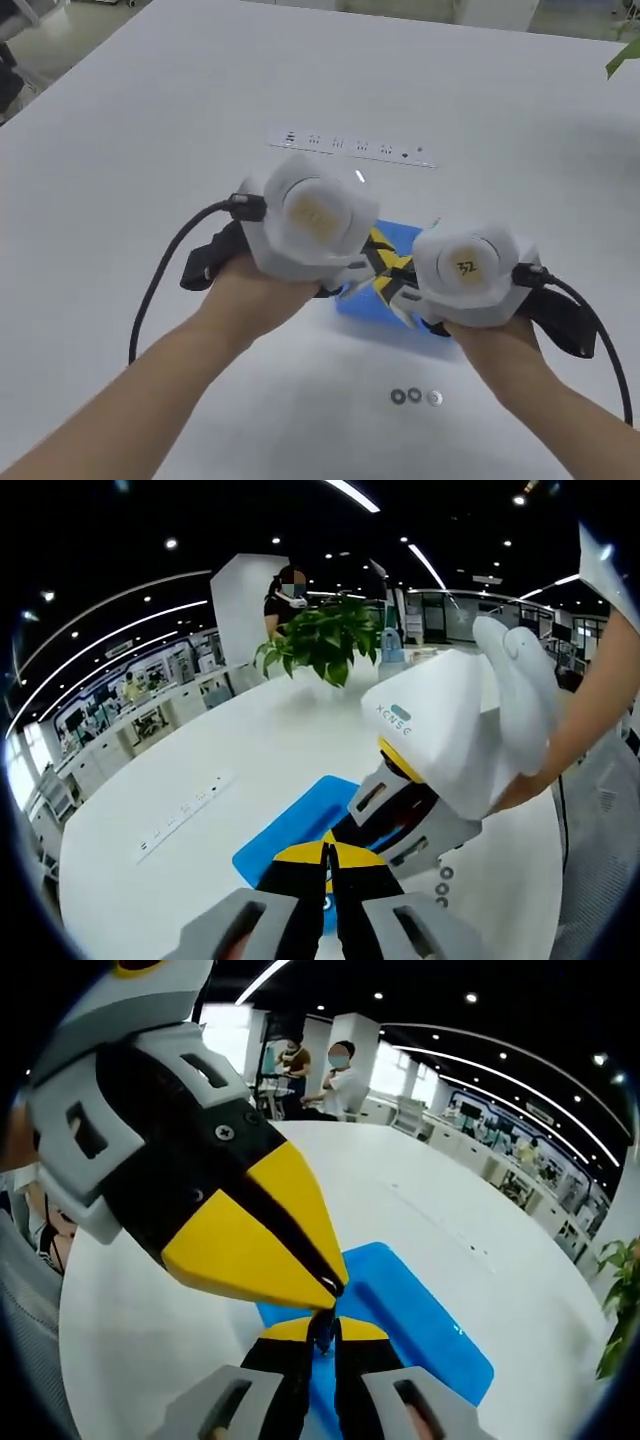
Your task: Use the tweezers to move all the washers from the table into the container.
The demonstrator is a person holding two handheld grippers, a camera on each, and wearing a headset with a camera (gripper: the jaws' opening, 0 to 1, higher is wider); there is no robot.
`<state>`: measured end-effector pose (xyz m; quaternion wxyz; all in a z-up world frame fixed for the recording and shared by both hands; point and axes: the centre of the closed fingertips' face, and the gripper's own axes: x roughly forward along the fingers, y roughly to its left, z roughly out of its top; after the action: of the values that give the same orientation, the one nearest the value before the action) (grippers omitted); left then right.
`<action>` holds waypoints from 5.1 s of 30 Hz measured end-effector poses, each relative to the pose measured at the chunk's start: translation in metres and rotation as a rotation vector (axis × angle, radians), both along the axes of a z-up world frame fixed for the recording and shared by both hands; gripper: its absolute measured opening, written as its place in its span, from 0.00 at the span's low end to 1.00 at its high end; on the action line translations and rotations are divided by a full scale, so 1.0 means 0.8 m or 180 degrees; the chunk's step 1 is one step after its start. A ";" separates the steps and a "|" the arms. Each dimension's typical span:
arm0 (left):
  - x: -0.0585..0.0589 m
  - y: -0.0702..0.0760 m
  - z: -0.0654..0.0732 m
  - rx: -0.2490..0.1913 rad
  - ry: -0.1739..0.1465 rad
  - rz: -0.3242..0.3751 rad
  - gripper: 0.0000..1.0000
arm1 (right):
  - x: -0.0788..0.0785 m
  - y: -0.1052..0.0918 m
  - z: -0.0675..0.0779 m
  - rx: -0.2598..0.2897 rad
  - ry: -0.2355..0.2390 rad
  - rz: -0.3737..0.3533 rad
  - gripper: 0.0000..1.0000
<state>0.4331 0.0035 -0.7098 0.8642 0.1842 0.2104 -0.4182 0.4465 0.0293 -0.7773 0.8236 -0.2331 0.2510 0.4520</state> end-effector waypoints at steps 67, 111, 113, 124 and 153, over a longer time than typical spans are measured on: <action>-0.154 -0.030 0.009 -0.0106 0.0211 -0.0176 0.00 | -0.147 -0.035 0.010 0.0371 0.0368 -0.0307 0.09; -0.145 -0.024 -0.007 -0.0006 0.0224 -0.0166 0.00 | -0.142 -0.030 -0.005 0.0275 0.0491 -0.0196 0.10; -0.146 -0.022 -0.008 -0.0006 0.0229 -0.0151 0.00 | -0.142 -0.029 -0.005 0.0281 0.0499 -0.0174 0.10; -0.145 -0.023 -0.009 -0.0041 0.0255 -0.0121 0.00 | -0.142 -0.028 -0.007 0.0241 0.0470 -0.0108 0.08; -0.132 -0.036 0.061 -0.0181 -0.0135 -0.0213 0.00 | -0.122 -0.032 0.066 0.0045 -0.0182 0.0070 0.03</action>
<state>0.3277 -0.0256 -0.6611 0.8589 0.1753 0.1738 -0.4486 0.3493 0.0034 -0.7248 0.8271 -0.2428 0.2215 0.4560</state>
